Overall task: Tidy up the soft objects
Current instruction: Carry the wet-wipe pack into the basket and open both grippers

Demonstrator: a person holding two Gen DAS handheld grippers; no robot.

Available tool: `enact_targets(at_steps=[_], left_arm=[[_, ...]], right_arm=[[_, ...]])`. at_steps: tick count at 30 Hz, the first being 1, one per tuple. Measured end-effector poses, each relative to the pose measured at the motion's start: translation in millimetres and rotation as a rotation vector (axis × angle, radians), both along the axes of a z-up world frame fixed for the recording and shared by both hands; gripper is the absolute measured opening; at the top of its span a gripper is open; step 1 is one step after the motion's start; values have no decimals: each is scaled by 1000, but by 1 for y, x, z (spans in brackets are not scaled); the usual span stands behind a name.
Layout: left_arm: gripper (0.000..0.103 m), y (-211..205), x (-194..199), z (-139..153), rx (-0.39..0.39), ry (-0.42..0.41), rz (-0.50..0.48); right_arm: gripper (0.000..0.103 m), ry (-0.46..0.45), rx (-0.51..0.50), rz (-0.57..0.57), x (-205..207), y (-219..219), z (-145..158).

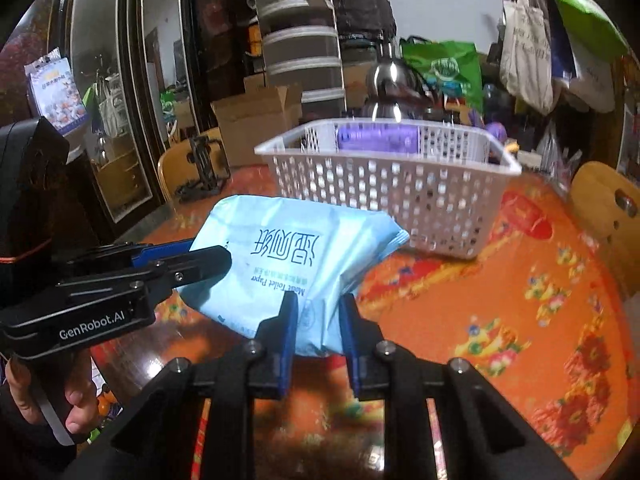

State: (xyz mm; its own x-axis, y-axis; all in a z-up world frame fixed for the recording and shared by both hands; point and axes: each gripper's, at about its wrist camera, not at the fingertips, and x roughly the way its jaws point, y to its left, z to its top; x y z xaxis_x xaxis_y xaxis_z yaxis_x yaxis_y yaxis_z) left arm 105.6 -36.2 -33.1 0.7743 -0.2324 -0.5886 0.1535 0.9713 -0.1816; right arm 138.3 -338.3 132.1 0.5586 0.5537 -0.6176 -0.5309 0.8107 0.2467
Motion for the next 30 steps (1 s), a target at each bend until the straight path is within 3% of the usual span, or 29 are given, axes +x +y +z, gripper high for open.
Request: enact_targets(at_steps=[11,20,24,30], left_arm=[[24,-13,29,62,29,-65,-13],[24,-15,106,125,-7,-103,-38],[24,-14,152,135,-31,-64,-34],[24,-12,207,123,-21,-26,-20]], right_arm=[[19,-55,31,-25,40,-13,46],[19,-119,2,-52,111,-19,100],[19,-112,-9,-57,144,-18,103],[19,-80,-15,-51,186,-11,86]])
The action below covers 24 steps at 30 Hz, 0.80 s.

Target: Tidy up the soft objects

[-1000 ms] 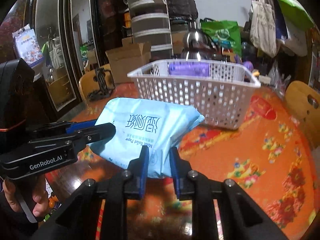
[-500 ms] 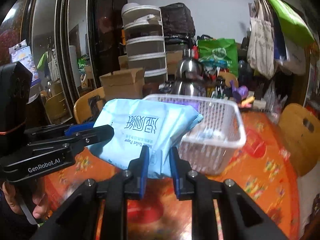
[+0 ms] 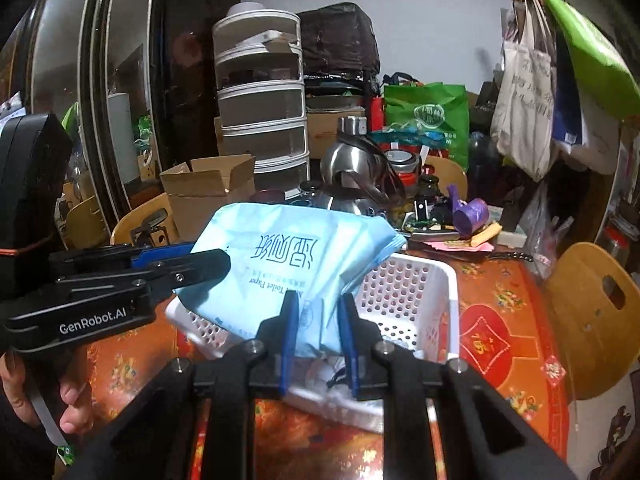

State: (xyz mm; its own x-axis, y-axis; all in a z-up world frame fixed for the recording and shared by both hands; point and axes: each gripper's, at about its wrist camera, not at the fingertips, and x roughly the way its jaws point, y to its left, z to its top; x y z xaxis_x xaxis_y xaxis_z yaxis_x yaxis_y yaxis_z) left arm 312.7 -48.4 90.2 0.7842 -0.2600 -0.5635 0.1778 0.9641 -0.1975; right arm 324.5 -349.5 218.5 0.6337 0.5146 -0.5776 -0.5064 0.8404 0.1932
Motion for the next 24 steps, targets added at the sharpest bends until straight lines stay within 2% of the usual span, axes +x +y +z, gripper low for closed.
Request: enact_targets(at_steps=[7,8,9,10,11,12,15,24], left_arm=[[24,-2,40,-24,5,33,24],[34,-2,45,-30,21,40,39],[52,-2,49,-35,29,50,46],[62,-2,55,-42,33,73,52],[76,0,58,-49,38,86,62],[80,1,58,-54,47,85,70],[86,6,55,-66,58,75,64],[88,17,47,-87,60,101,67]], right_arm=[[19,-11,1,3,22,2,-21],[19,-10,6,2,25,1,-25],[24,-3,2,-5,28,1,-30],[30,22,-20,-30,32,0,-38],[47,39,-28,-50,34,-2,-42],[64,51,-30,-70,35,-5,-47],[82,58,-32,-102,31,-14,-58],[84,87,-35,-95,23,-12,-70]])
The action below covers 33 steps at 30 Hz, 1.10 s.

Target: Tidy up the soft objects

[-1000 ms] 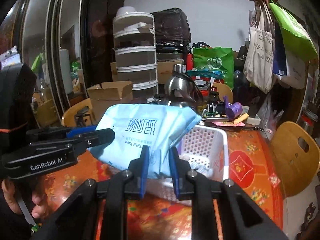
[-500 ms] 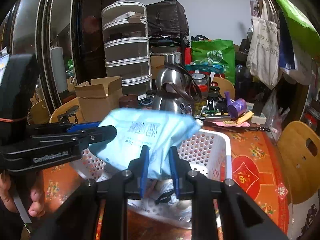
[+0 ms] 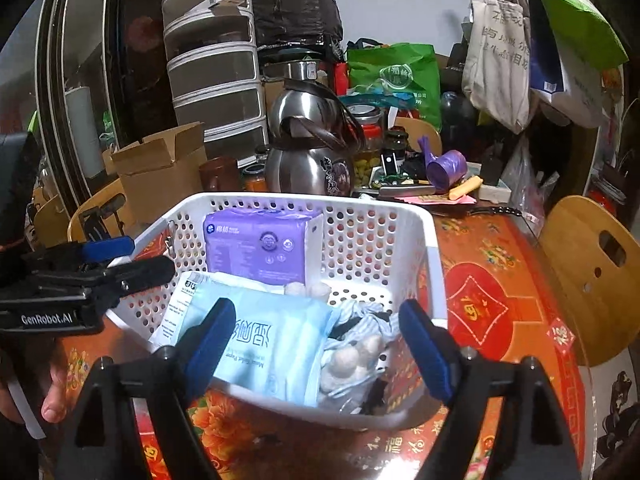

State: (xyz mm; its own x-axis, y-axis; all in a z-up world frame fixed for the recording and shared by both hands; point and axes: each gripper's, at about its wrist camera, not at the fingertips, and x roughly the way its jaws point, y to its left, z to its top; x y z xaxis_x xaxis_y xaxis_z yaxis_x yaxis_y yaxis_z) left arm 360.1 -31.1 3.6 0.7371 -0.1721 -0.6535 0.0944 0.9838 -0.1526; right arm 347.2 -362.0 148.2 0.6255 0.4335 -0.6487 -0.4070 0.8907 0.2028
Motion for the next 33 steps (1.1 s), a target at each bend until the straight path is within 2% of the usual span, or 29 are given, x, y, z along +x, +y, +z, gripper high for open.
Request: enact_targets(at_steps=[7,14,17,19,20,24,26,29,31,33], left_arm=[[88,7,-22,-1,6,-9,13],[88,14,-63,9,63,-42,37],[89,20,-94,21,86,-78,65],[95,27,-120,32,80,-118,76],[103,30,-133,38,83,-138,86],[103,38,-194,63,92,-223,105],[103,45,-222,76,68,-263,135],[103,50,-252,92,40,-245,134],[103,49,-273,99,36,-233,136],[103,42,-291,101,47,-234,98]], right_arm=[[84,-4,13,21,-16,6,6],[84,-8,46,34,-51,3,18],[84,-34,38,19,-75,-2,30],[85,-50,14,6,-90,-3,39],[89,-62,-6,-7,-102,-4,45],[92,-121,-26,-23,-141,-9,64],[94,-139,-56,-53,-160,-9,73],[96,-138,-143,-135,-188,-5,85],[96,-155,-141,-125,-206,-5,94],[96,-171,-115,-103,-228,-8,104]])
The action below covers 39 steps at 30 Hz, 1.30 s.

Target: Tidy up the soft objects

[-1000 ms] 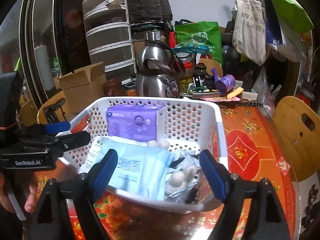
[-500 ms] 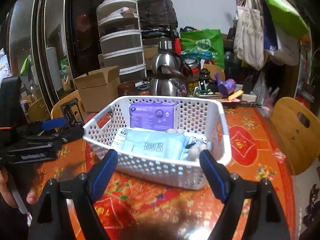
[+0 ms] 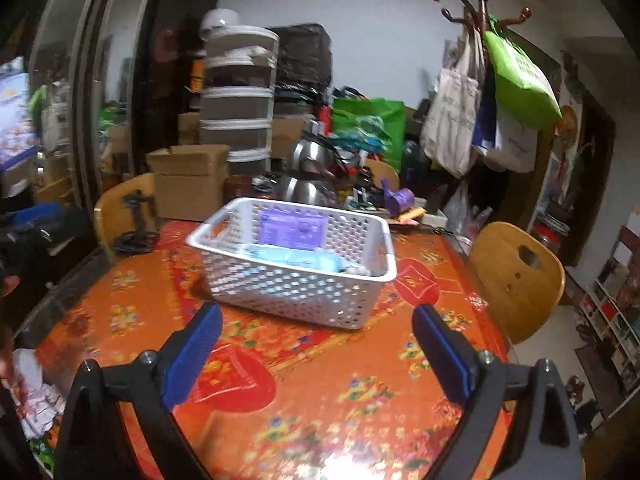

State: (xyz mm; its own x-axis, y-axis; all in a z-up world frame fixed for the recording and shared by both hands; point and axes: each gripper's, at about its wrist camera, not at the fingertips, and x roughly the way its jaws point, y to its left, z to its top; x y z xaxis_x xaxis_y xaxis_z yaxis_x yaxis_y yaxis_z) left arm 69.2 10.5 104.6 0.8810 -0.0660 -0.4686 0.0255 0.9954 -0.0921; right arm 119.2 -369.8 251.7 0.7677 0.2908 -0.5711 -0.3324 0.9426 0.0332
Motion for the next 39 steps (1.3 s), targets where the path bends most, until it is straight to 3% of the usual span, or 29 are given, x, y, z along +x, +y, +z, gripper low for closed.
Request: enact_targets(at_steps=[5,11,16,39], left_arm=[[103,-29,-31,-10,7,54,-64],[103,-47,-47,-9,7,33,-53],[103,-54,-34,-18,23,67,-48],[103,-33,-12,-31,6,100,-22]], right_arm=[[100,20,70,-22,-36,-7,6],[100,63,92,-23,-38,-12,-4],[100,110,150,-23,-28,-20,-13],[100,112,136,-30,-25,-20,-14]])
